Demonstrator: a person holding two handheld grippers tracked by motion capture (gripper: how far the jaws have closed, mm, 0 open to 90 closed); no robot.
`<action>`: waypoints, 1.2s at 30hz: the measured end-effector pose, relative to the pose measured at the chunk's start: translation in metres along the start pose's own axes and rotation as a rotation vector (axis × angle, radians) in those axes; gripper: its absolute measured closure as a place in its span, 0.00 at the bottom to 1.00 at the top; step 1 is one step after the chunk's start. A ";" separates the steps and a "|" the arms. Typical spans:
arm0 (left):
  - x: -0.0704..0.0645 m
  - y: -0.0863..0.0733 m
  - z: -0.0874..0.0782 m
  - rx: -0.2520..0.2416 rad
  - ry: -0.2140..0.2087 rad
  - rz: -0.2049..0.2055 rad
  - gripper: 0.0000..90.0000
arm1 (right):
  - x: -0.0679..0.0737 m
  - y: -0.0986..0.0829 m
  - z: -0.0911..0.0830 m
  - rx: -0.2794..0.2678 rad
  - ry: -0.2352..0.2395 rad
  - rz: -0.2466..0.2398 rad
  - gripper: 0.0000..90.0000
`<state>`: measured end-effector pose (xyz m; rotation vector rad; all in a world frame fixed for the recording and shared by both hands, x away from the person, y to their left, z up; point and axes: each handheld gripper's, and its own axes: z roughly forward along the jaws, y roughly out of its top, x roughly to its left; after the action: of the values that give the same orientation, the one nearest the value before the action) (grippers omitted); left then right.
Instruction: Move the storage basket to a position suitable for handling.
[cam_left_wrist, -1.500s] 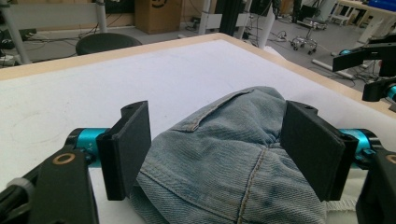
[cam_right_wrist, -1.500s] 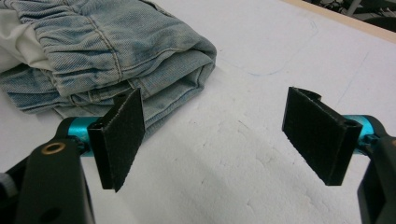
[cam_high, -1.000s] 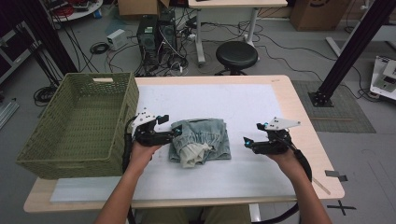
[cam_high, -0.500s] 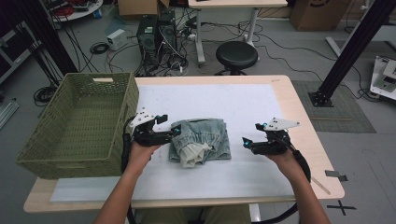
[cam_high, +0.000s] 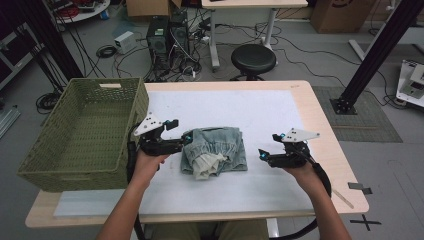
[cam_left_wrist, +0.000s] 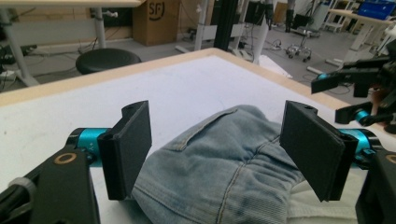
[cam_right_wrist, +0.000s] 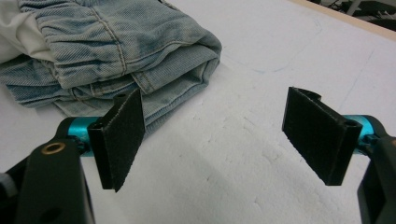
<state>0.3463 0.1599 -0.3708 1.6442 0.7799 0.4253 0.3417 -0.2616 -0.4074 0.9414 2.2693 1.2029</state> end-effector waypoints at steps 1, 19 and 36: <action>0.000 0.002 -0.002 0.002 0.002 0.004 0.28 | 0.000 -0.001 0.000 0.001 0.002 0.001 0.25; 0.004 0.035 -0.052 -0.039 -0.049 0.045 0.28 | 0.001 -0.008 0.001 0.006 -0.004 0.013 0.25; 0.059 0.046 -0.141 -0.118 0.115 0.025 0.28 | 0.003 -0.005 0.004 0.015 -0.005 0.003 0.25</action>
<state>0.3070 0.2986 -0.3029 1.5315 0.8045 0.5769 0.3401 -0.2594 -0.4139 0.9532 2.2770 1.1847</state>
